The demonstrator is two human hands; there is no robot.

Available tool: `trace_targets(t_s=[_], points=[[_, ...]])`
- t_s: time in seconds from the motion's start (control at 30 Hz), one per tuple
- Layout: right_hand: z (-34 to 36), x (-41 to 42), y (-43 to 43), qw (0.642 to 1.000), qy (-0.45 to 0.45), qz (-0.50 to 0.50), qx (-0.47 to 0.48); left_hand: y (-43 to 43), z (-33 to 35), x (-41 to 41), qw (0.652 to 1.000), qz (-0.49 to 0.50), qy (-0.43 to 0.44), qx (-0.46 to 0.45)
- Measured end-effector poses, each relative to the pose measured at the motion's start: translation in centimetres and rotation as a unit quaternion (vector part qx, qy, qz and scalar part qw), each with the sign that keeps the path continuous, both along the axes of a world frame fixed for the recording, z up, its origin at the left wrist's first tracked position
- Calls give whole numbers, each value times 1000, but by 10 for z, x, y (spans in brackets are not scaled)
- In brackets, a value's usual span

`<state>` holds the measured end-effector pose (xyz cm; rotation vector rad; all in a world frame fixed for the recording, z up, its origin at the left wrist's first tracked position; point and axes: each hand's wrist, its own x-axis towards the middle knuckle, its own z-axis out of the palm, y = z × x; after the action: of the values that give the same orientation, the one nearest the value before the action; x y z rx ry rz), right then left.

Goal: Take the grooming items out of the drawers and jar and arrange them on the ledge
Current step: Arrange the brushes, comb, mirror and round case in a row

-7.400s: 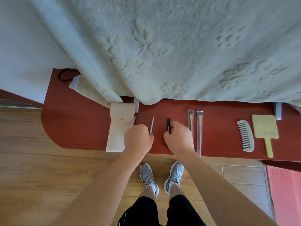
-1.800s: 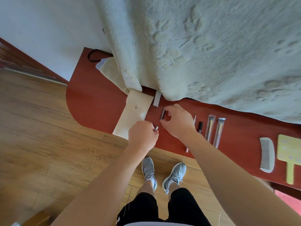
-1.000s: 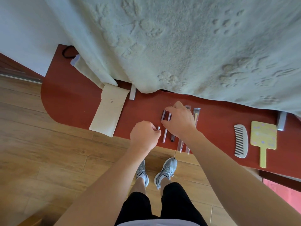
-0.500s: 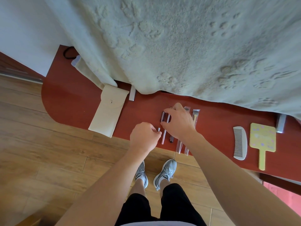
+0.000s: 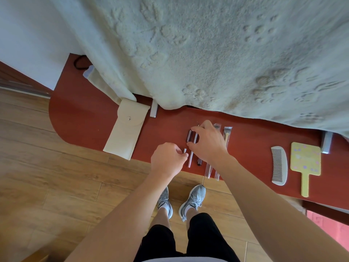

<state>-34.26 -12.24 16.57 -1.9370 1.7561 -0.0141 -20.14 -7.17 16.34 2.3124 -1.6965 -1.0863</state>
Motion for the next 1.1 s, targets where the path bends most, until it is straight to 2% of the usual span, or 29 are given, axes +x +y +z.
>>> trace_targets(t_s=[1.1], points=[[-3, 0, 3, 1000, -4, -13, -2, 3, 5, 3, 1000, 8, 9, 5]])
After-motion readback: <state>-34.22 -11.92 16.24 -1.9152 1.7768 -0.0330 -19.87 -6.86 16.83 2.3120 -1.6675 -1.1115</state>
